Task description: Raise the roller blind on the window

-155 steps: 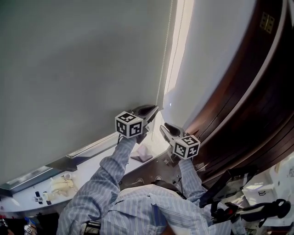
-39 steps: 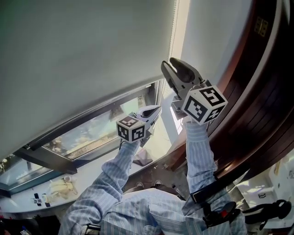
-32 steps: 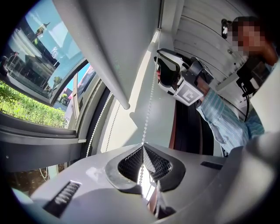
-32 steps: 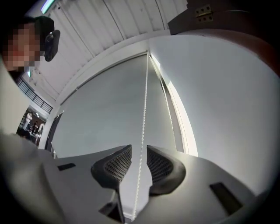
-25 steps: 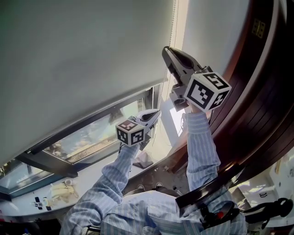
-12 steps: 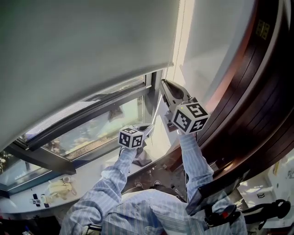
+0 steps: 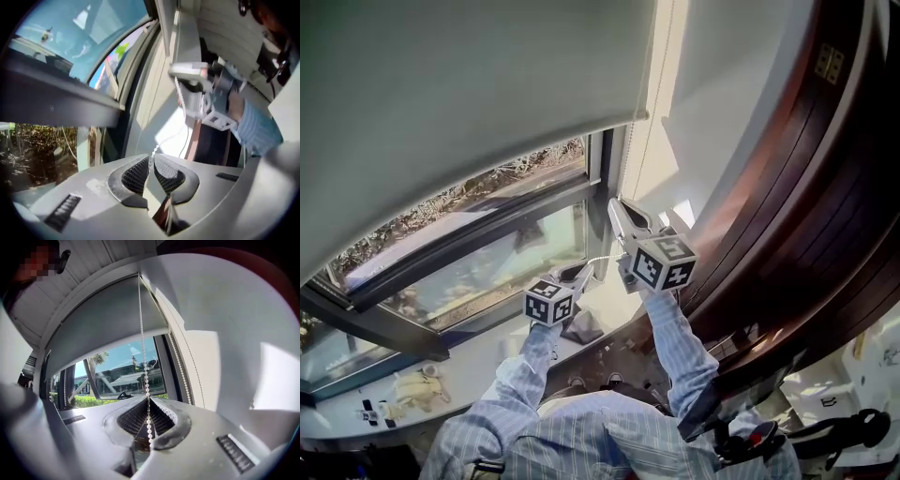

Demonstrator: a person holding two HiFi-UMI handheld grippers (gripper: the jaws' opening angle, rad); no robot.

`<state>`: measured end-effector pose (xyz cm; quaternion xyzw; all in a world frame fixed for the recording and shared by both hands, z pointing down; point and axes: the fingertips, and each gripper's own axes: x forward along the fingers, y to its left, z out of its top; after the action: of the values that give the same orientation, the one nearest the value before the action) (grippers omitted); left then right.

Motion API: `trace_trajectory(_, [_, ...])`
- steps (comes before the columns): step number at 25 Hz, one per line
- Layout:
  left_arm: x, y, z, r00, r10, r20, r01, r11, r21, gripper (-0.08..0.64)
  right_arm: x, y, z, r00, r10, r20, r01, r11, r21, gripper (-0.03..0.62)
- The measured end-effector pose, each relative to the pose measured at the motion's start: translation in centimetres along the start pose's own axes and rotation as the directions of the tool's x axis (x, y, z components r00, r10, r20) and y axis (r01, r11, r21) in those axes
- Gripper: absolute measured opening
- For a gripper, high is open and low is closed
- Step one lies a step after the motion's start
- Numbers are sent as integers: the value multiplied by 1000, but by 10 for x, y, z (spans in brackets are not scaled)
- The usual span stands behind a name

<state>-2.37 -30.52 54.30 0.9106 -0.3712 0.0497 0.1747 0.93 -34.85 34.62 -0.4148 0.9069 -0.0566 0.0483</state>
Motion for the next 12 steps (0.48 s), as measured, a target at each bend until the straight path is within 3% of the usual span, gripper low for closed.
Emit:
trace_trajectory(2, [-24, -11, 56, 989, -36, 140, 36, 999, -3, 14, -1, -1, 1, 1000, -5, -3, 5, 1000, -21, 14])
trace_trajectory(4, [-40, -30, 115, 967, -114, 228, 109, 993, 36, 15, -3, 0, 1, 1000, -6, 1, 7, 999, -36, 14])
trace_trajectory(8, [-58, -82, 235, 902, -297, 314, 236, 947, 218, 34, -5, 6, 1, 1000, 2, 5, -2, 999, -45, 14])
trace_trajectory(10, [-67, -105, 291, 867, -337, 368, 227, 923, 311, 103, -6, 9, 1, 1000, 3, 2, -3, 998, -56, 14])
trace_trajectory(12, [-69, -119, 334, 853, -337, 400, 173, 903, 392, 115, -7, 11, 0, 1000, 6, 2, -6, 998, -57, 14])
